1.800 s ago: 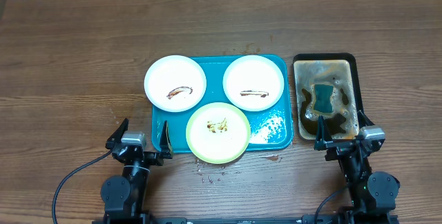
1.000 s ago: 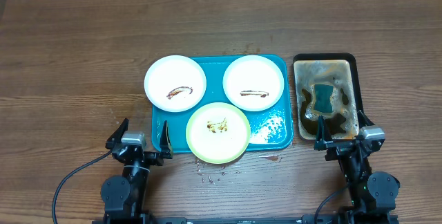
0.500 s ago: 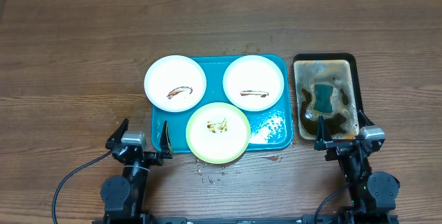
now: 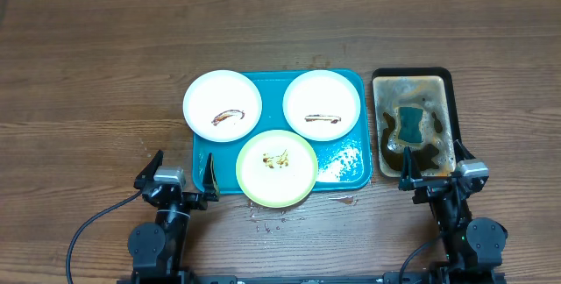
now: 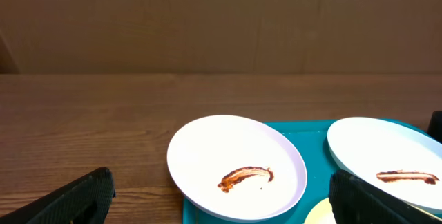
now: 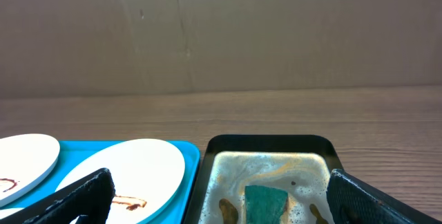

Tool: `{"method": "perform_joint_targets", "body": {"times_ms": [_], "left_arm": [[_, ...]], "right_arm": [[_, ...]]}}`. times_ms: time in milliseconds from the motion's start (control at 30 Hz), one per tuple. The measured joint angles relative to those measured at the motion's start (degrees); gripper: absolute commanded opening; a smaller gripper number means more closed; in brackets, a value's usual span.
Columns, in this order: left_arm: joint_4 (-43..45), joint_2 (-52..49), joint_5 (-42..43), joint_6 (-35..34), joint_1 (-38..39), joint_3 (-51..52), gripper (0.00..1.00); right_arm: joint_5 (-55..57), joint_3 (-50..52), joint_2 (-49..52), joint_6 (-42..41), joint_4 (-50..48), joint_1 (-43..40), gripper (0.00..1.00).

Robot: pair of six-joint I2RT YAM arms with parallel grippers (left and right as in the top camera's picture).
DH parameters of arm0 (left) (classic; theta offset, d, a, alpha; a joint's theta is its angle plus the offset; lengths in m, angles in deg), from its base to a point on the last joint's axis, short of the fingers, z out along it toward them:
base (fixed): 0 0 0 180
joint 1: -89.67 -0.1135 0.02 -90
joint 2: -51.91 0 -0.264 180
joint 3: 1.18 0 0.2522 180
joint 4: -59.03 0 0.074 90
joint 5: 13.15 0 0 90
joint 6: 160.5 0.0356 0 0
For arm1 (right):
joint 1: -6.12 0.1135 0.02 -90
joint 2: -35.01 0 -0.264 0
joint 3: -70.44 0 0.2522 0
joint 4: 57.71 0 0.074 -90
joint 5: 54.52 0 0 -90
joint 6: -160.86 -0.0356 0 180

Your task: Clean dirty plates on tray and stack at the side

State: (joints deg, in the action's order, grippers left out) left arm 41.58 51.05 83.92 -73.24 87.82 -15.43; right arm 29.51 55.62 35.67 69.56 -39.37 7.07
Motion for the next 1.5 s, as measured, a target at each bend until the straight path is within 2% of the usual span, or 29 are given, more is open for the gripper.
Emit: {"method": "perform_joint_targets", "body": {"times_ms": [667, 967, 1100, 1233, 1500], "left_arm": [[0.0, 0.0, 0.0, 0.0, 0.0, 0.0, 1.0], [-1.03, 0.0, -0.02, -3.04, 0.0, -0.2, 1.0], [-6.95, -0.09, -0.22, -3.58, 0.0, -2.84, 1.0], [-15.54, -3.32, -0.22, -4.11, 0.0, -8.02, 1.0], [-29.49, -21.46, -0.11, -4.42, 0.0, -27.93, 1.0]], "right_arm": [[0.0, 0.0, 0.0, -0.13, 0.0, 0.0, 1.0], [0.42, -0.02, 0.72, -4.74, 1.66, 0.0, 1.0], [1.05, -2.12, 4.83, -5.55, 7.13, 0.0, 1.0], [1.11, -9.31, 11.89, -6.54, 12.55, 0.02, 1.0], [1.29, -29.55, 30.29, -7.41, 27.04, 0.2, 1.0]]}}
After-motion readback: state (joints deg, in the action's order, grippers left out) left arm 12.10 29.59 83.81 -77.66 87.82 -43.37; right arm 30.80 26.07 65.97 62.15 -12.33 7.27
